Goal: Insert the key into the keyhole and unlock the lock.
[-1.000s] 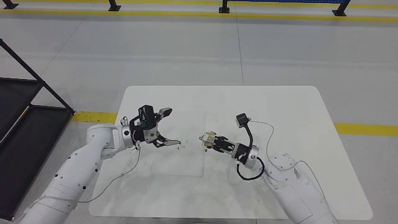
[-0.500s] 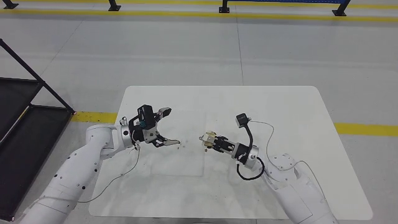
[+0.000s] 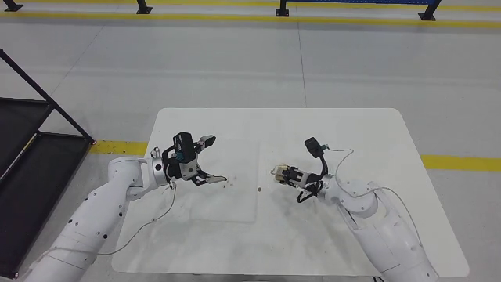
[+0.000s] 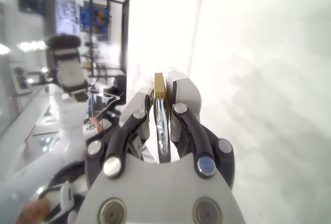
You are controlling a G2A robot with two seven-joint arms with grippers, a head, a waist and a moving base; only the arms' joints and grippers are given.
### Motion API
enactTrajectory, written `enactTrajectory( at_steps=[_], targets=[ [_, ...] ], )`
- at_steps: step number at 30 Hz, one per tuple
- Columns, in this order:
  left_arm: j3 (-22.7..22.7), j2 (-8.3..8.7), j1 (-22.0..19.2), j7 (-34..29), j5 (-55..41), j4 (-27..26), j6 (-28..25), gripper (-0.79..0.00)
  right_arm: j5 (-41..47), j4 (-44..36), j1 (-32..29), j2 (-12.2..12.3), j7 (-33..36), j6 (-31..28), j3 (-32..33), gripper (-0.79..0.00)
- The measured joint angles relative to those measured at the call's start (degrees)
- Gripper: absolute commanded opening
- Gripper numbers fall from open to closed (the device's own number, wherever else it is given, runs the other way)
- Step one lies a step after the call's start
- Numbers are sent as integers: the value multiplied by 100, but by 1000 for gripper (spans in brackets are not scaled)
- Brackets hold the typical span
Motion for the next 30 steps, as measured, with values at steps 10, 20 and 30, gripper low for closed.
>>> enactTrajectory(
  at_steps=[10,20,30],
  targets=[
    [0,0,0,0,0,0,0,0,-333,266,328,-57,217,808,-350,-785],
    [0,0,0,0,0,0,0,0,-991,320,391,-72,29,1086,-603,-785],
    [0,0,0,0,0,0,0,0,-1295,286,433,-86,40,1355,-705,-785]
  ],
)
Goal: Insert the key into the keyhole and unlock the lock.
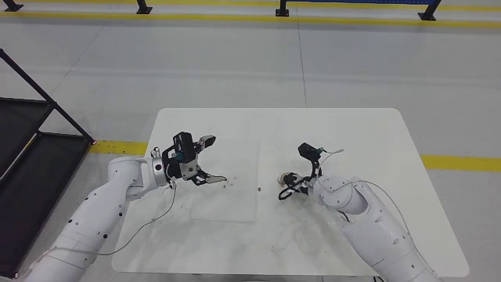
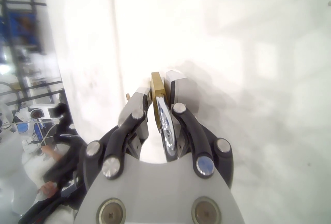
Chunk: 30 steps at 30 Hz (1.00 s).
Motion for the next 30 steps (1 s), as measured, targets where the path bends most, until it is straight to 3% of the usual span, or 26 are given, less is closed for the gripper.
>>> enactTrajectory(
  at_steps=[2,6,8,25,27,30],
  targets=[
    [0,0,0,0,0,0,0,0,-14,-4,17,-5,21,16,-11,-785],
    [0,0,0,0,0,0,0,0,-42,5,38,-11,42,7,-15,-499],
    [0,0,0,0,0,0,0,0,-68,0,41,-12,41,21,-14,-459],
    [0,0,0,0,0,0,0,0,-238,-254,-67,4,-9,7,74,-419],
    [0,0,0,0,0,0,0,0,-305,-374,-128,14,-125,-10,111,0],
    [0,0,0,0,0,0,0,0,-467,-766,-348,47,-491,-108,220,0]
  ],
)
